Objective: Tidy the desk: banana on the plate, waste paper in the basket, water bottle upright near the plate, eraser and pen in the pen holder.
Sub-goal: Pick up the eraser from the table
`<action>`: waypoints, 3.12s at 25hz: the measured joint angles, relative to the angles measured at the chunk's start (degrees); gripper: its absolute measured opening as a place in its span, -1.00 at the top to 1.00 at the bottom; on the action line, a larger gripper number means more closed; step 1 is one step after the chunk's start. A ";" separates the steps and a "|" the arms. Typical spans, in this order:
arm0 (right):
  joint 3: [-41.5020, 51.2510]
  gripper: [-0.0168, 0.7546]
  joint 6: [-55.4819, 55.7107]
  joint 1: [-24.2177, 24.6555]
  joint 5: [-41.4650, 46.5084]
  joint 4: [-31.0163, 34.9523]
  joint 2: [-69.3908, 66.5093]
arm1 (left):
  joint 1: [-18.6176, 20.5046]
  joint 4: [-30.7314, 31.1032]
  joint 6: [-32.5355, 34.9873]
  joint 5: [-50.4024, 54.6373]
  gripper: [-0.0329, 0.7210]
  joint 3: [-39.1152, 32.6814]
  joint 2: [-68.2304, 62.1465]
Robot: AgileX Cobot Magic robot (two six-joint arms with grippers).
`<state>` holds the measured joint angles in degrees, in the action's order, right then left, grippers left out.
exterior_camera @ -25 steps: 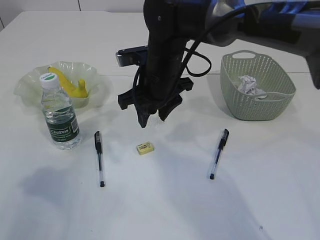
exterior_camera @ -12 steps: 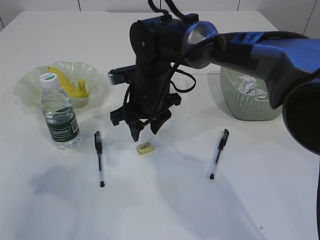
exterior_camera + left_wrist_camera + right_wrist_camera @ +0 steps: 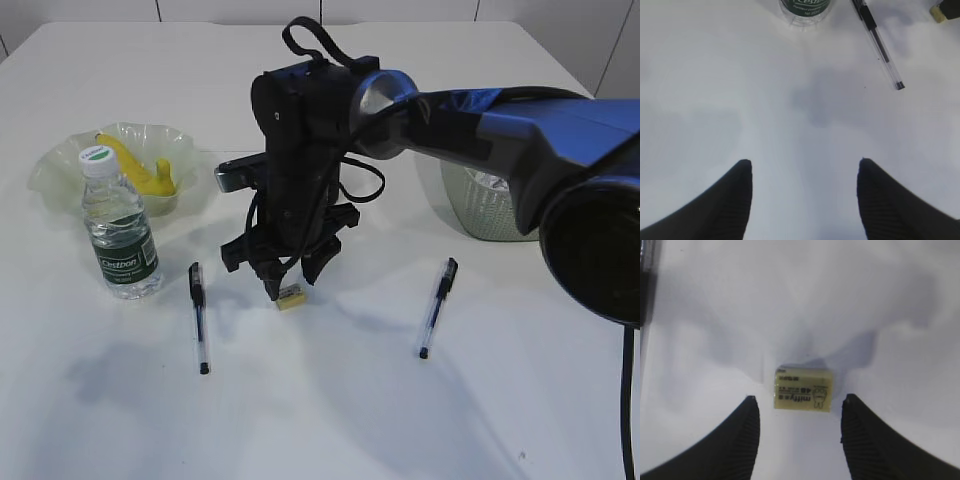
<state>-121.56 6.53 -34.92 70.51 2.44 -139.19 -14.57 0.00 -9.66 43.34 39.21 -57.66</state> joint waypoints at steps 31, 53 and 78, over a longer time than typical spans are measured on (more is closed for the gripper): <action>0.00 -0.07 0.82 0.00 -0.23 -0.82 -2.58 | 0.00 -0.69 2.19 1.54 -0.31 0.00 0.00; 0.00 0.14 1.16 0.00 -0.23 -0.68 -2.58 | 0.00 -0.69 2.23 1.54 -0.31 0.00 0.00; -7.67 0.28 1.16 0.00 -0.23 0.40 -2.61 | 0.00 -0.69 2.23 1.59 -0.31 0.00 0.00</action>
<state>-129.23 7.69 -34.92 70.28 2.84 -141.80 -14.57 -0.69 -7.43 44.92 39.21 -57.66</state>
